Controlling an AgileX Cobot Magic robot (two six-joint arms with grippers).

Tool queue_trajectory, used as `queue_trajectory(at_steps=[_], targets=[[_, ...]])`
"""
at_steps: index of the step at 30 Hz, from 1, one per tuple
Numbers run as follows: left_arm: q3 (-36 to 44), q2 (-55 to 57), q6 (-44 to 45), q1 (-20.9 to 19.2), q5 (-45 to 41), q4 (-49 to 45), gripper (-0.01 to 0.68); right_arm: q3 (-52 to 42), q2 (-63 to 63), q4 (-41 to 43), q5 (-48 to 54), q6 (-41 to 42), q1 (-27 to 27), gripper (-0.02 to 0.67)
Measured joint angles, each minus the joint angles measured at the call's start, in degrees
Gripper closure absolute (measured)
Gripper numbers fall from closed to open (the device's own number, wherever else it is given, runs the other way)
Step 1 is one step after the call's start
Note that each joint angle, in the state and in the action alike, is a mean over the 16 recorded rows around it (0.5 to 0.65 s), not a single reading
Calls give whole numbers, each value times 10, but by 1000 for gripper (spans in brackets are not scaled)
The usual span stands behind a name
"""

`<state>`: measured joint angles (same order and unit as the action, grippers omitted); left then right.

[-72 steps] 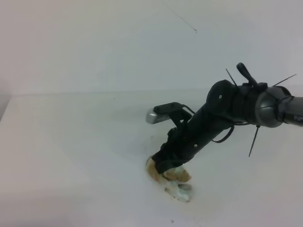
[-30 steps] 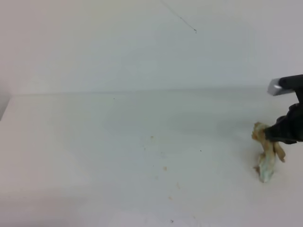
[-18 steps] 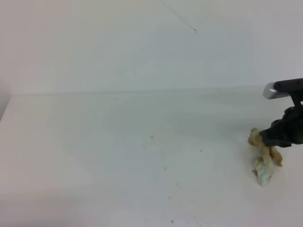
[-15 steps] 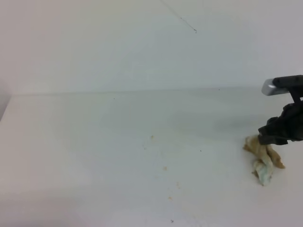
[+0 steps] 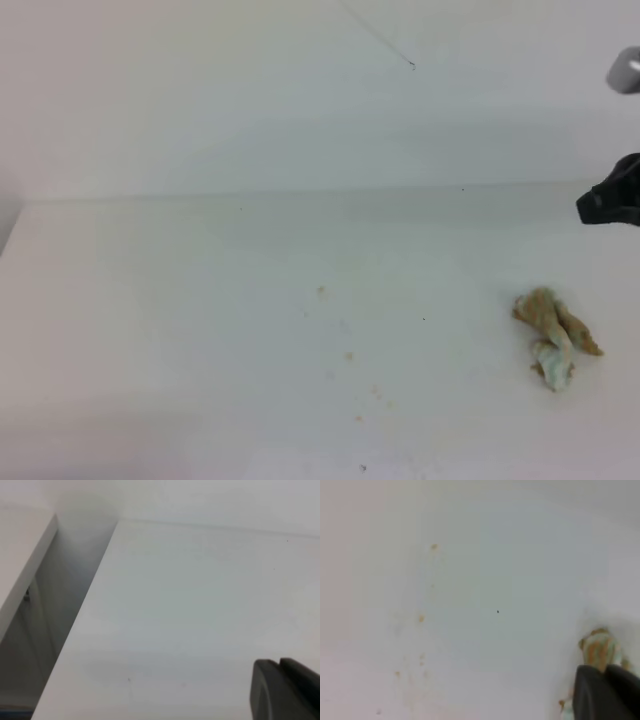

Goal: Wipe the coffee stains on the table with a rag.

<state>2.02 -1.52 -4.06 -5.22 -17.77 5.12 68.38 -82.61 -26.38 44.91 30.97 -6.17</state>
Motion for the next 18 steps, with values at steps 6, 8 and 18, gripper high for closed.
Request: queue_trajectory(at_steps=[6,8,18], targets=[[0,0,0,0,1,0,675,-42,147,50,-24,-24,0,644],[1,0,0,0,1,0,675,-63,196,67,-45,-34,0,644],[1,0,0,0,0,0,675,-171,364,115,-135,-69,0,647]])
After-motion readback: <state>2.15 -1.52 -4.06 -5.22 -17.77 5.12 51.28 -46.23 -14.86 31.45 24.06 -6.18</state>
